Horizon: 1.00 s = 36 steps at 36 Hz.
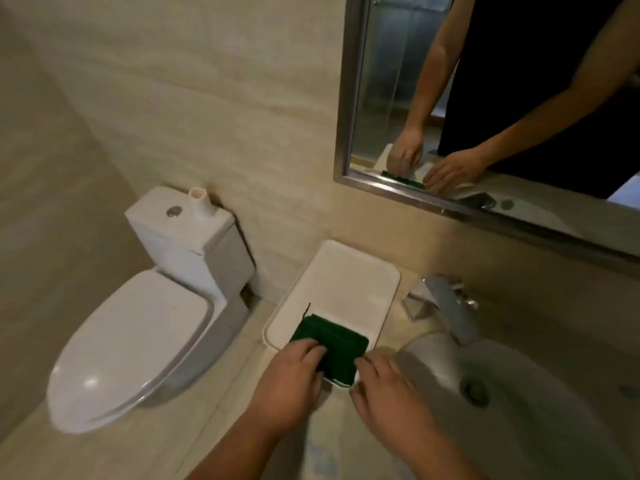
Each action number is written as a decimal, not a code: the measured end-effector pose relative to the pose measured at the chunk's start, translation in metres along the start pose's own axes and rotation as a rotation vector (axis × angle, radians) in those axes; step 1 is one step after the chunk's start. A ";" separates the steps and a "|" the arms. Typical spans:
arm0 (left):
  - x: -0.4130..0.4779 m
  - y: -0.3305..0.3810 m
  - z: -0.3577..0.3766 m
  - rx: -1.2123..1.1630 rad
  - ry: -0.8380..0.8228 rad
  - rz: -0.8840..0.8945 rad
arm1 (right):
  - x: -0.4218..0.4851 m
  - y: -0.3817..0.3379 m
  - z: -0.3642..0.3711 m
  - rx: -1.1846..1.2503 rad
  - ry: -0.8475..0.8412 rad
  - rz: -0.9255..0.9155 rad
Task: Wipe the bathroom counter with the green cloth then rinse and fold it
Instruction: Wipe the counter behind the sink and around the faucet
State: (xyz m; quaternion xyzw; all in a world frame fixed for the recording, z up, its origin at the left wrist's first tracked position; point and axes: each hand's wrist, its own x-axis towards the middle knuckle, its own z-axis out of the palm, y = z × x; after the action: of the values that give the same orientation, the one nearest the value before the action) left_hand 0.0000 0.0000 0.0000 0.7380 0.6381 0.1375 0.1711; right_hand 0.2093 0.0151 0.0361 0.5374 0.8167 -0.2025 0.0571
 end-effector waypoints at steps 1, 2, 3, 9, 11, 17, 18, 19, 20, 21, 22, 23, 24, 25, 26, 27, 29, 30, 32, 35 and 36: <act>0.007 -0.006 0.006 -0.003 -0.010 0.027 | 0.009 0.001 0.006 -0.015 0.047 -0.006; 0.012 -0.007 0.006 0.004 -0.011 0.036 | 0.017 0.002 0.011 -0.009 0.099 0.016; 0.017 -0.011 0.011 0.022 -0.025 0.056 | 0.025 0.004 0.018 -0.020 0.143 0.015; 0.034 -0.023 0.017 0.133 -0.060 0.145 | 0.056 0.008 0.032 -0.078 0.271 0.022; 0.039 -0.027 0.018 0.159 -0.049 0.181 | 0.063 0.007 0.033 -0.089 0.295 0.016; 0.044 -0.033 0.012 0.200 -0.097 0.289 | 0.069 0.005 0.027 -0.039 0.332 -0.081; 0.045 -0.034 0.010 0.195 -0.107 0.308 | 0.068 0.007 0.024 -0.026 0.327 -0.109; 0.046 -0.032 0.006 0.181 -0.109 0.325 | 0.068 0.009 0.022 -0.007 0.315 -0.143; 0.047 -0.031 0.003 0.161 -0.104 0.345 | 0.067 0.011 0.018 0.014 0.291 -0.180; 0.047 -0.027 -0.002 0.132 -0.097 0.356 | 0.065 0.013 0.014 0.041 0.267 -0.212; 0.047 -0.023 -0.006 0.101 -0.085 0.355 | 0.063 0.015 0.009 0.065 0.249 -0.239; 0.048 -0.018 -0.011 0.074 -0.066 0.337 | 0.060 0.016 0.002 0.082 0.244 -0.263; 0.048 -0.013 -0.016 0.052 -0.046 0.301 | 0.056 0.016 -0.006 0.097 0.243 -0.280; 0.048 -0.008 -0.021 0.033 -0.021 0.267 | 0.052 0.017 -0.014 0.112 0.253 -0.302; 0.048 -0.005 -0.027 0.016 -0.006 0.240 | 0.049 0.017 -0.023 0.126 0.265 -0.329; 0.049 0.001 -0.033 0.002 0.002 0.241 | 0.043 0.018 -0.034 0.129 0.284 -0.361; 0.052 0.013 -0.049 -0.026 -0.041 0.268 | 0.034 0.020 -0.057 0.151 0.308 -0.423; 0.054 0.023 -0.057 -0.038 -0.061 0.280 | 0.028 0.022 -0.070 0.172 0.321 -0.448; 0.055 0.043 -0.074 -0.075 -0.063 0.278 | 0.015 0.027 -0.095 0.175 0.379 -0.476; 0.056 0.077 -0.096 -0.146 -0.031 0.313 | -0.009 0.037 -0.131 0.158 0.482 -0.502; 0.056 0.088 -0.103 -0.174 -0.015 0.332 | -0.019 0.041 -0.142 0.191 0.489 -0.480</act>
State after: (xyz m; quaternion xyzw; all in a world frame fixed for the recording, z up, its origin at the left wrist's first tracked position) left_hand 0.0441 0.0524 0.1300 0.8165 0.4922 0.2130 0.2138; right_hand 0.2715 0.0682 0.1606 0.3655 0.8866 -0.1510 -0.2398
